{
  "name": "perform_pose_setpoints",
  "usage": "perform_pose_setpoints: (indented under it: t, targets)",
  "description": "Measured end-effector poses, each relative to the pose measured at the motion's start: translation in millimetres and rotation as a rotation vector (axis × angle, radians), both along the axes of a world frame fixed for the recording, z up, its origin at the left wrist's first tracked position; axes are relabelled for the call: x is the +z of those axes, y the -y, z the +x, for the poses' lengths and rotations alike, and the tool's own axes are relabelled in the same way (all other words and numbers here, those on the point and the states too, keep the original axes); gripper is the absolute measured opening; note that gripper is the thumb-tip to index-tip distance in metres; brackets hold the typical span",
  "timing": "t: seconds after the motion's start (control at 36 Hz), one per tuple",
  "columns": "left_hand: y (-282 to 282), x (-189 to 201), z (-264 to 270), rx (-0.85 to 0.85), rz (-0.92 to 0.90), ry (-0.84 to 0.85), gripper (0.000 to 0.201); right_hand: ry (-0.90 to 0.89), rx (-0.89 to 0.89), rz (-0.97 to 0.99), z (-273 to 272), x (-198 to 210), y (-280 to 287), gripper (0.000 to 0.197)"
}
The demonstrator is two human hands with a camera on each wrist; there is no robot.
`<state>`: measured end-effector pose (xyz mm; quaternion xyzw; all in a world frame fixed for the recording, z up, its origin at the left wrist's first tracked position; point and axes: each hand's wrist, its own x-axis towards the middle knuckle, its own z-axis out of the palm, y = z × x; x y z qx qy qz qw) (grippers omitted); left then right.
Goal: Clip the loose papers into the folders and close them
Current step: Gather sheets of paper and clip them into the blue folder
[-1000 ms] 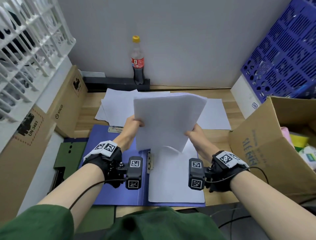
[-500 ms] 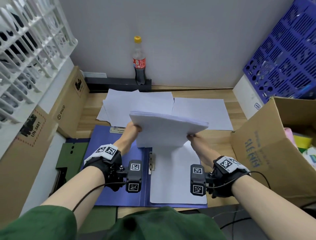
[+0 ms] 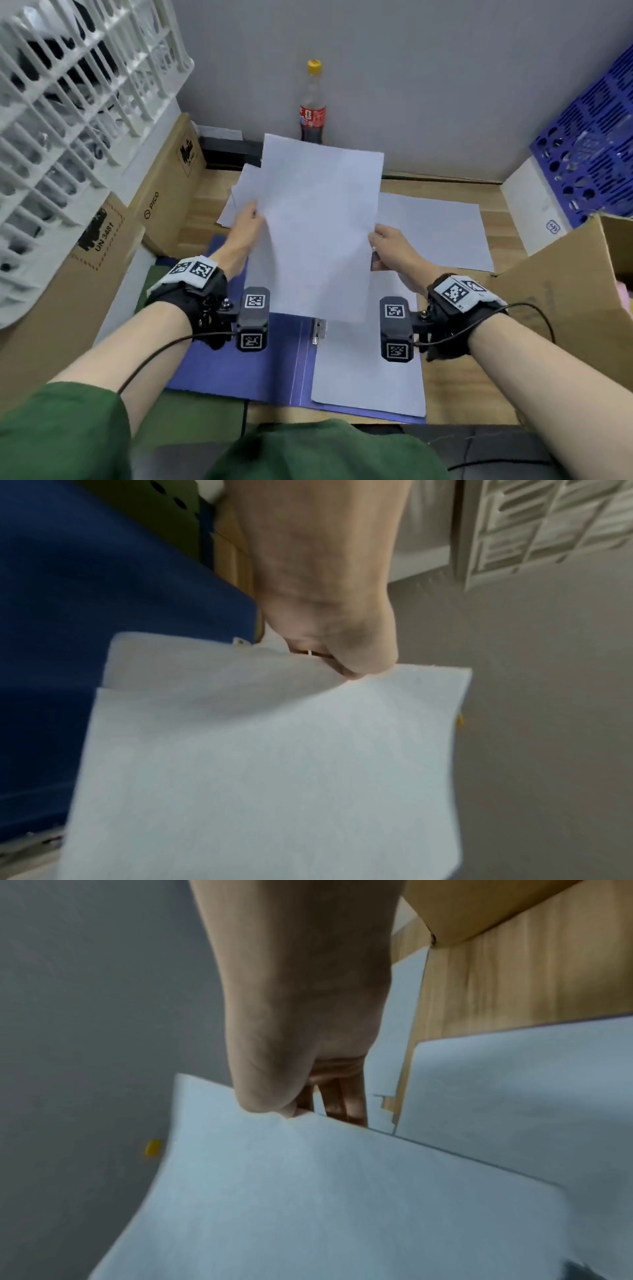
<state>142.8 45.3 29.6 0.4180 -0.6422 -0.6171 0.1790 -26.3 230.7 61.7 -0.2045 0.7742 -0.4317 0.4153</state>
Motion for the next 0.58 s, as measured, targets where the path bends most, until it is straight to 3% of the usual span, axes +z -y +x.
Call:
perform_pose_setpoints:
  t: [0.08,0.17,0.28,0.33,0.42,0.53,0.58]
  targets:
    - [3.0,-22.1,30.7,0.056,0.049,0.103,0.033,0.143,0.077,0.073,24.4,-17.7,5.2,0.028]
    - [0.3,-41.2,58.4,0.070,0.084,0.224,0.024,0.225,0.108,0.145,43.9,-43.1,6.6,0.015]
    - [0.8,-71.4,102.5,-0.014,0.151,0.435,0.047,0.244,0.078,0.205,60.9,-76.0,17.3,0.011]
    - [3.5,-90.8,123.0,-0.018,0.182,0.527,0.047,0.242,0.082,0.233,69.5,-87.6,22.4,0.013]
    - [-2.3,-95.5,142.5,0.050,0.267,0.568,0.033,0.250,0.118,0.289,82.9,-104.2,30.1,0.011]
    - [-9.9,-87.0,156.3,0.044,0.317,0.533,0.037,0.294,0.147,0.333,98.8,-119.3,39.1,0.011]
    - [-9.9,-85.2,158.7,0.081,0.303,0.513,0.029,0.299,0.150,0.341,101.6,-124.9,43.5,0.012]
